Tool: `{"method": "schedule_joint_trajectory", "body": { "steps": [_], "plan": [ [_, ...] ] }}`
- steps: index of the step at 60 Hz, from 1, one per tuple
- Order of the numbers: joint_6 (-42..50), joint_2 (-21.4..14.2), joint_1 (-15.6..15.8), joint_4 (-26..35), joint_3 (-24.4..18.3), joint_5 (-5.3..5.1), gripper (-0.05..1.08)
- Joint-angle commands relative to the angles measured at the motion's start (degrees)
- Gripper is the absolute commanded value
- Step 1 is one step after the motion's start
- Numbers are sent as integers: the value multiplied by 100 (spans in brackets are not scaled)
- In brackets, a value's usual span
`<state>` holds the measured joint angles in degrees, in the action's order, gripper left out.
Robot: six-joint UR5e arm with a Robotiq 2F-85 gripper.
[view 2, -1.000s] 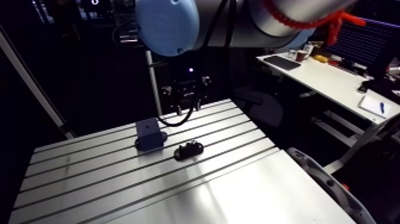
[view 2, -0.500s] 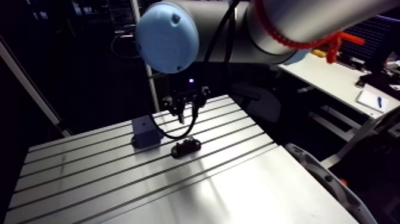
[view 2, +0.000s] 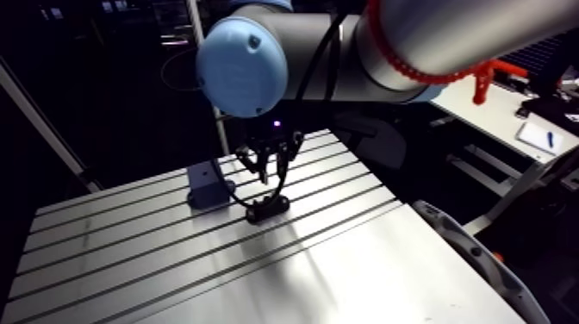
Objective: Pick up the M10 bolt and insert it into the hole until fully seated.
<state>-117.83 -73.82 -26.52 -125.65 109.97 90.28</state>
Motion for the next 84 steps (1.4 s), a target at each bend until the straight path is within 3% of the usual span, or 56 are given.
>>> {"method": "schedule_joint_trajectory", "body": {
  "steps": [1,84],
  "plan": [
    [1,12,-3,1,28,-6,59],
    [1,144,-80,-281,240,-5,59]
  ]
}}
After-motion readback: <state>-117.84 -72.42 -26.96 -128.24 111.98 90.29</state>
